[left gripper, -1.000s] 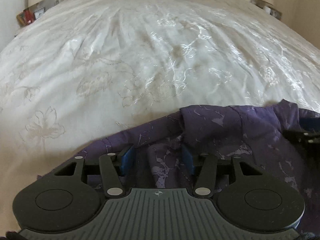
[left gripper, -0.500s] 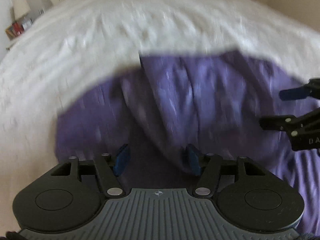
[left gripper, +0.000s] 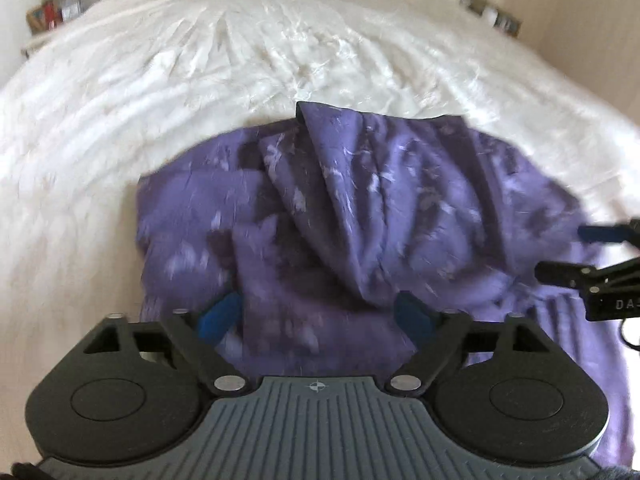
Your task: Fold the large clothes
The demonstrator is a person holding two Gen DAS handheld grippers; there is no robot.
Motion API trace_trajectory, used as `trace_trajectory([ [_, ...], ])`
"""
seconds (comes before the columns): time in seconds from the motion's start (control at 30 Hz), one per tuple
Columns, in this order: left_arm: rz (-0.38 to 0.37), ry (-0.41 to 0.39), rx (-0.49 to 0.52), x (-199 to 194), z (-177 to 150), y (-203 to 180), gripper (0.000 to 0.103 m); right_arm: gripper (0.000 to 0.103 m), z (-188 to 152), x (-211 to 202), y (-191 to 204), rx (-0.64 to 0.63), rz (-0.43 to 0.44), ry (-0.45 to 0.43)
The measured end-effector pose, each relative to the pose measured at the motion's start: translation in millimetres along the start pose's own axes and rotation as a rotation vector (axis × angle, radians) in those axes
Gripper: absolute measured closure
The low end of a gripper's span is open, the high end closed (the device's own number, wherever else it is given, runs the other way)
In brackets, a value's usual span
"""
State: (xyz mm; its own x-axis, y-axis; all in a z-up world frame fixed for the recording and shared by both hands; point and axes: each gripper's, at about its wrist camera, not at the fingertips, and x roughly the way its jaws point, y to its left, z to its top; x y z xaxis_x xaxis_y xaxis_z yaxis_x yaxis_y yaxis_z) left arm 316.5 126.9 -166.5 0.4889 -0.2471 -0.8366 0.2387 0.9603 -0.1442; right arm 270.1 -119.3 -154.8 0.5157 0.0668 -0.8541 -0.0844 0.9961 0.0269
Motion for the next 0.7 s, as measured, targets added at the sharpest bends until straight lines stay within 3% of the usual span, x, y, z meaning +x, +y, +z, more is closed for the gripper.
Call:
trace_trajectory([
  [0.13,-0.034,0.017,-0.043,-30,-41,22,0.011,0.004,-36,-31,-12,0.092,-0.009,0.027],
  [0.43,0.057,0.117,-0.086,-80,-141,55,0.010,0.004,-137,-86,-37,0.277,-0.074,0.126],
  [0.7,0.103,0.125,-0.169,-99,-200,51,0.009,0.004,-207,-104,-61,0.353,-0.049,0.210],
])
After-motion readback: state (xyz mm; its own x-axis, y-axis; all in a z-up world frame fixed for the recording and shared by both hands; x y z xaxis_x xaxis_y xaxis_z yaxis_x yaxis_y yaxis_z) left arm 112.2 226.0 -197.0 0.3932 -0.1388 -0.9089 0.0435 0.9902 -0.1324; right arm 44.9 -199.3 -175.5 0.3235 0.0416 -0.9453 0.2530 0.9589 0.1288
